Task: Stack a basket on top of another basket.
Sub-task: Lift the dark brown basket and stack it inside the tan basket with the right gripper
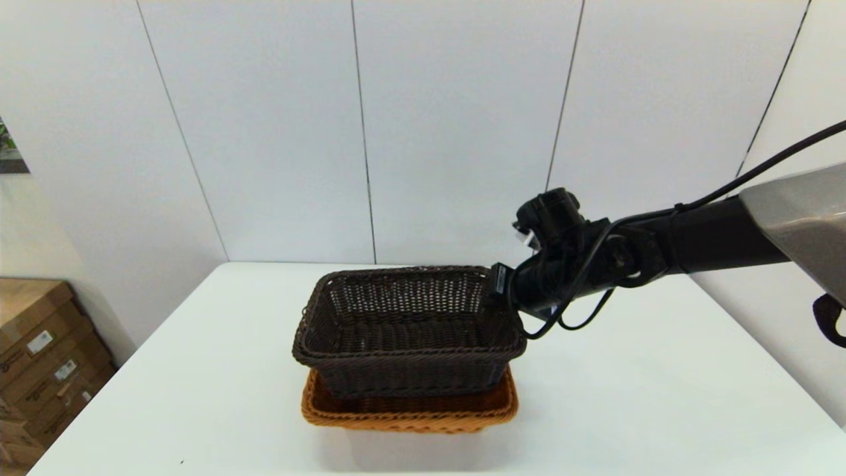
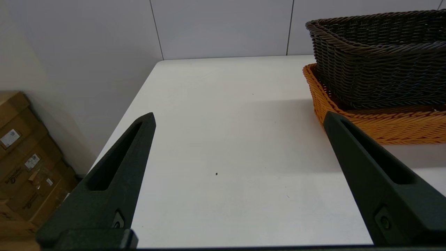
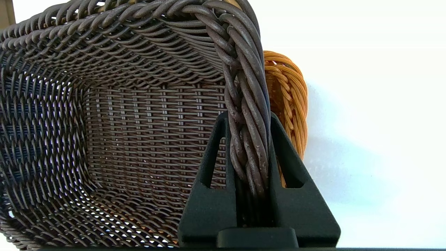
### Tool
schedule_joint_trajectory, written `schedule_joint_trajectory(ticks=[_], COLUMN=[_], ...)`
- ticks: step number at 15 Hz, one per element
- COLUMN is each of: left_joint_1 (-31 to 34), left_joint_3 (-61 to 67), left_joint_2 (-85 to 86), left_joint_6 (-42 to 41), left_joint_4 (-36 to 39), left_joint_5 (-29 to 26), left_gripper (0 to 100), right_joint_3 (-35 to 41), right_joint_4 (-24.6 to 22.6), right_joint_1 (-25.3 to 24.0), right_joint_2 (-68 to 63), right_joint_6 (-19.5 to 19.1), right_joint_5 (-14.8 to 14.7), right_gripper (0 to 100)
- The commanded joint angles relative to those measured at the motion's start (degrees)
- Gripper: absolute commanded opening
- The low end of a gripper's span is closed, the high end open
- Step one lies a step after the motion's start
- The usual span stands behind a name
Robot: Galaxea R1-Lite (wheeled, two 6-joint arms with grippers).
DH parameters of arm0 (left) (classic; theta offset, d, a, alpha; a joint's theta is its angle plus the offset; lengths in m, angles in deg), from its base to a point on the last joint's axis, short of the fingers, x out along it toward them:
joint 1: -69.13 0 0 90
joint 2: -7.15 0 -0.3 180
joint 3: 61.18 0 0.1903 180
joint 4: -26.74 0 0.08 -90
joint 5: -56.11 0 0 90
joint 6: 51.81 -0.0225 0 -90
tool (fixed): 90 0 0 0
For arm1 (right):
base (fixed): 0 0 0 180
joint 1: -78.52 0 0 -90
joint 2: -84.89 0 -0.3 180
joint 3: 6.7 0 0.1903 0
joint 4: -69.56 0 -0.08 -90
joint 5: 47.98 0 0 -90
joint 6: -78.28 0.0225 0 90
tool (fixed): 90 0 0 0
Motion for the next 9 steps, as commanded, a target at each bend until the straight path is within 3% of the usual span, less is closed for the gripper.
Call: schedule_joint_trajectory(ticks=[1,9], left_joint_1=[0.0,0.0], left_joint_3=[0.1,0.1], left_joint_2=[0.0,0.0], left_joint_6=[0.0,0.0], left_joint_4=[0.0,0.0], left_joint_5=[0.0,0.0], left_gripper=[100,100], right_joint_3=[0.3,0.5], right_joint_4=[0.1,0.0], right_joint_1=[-0.2,-2.0], right_joint_2=[0.4,0.8], right_joint_6=[0.3,2.2], right_joint_5=[0.1,0.1], right_gripper=[0,0])
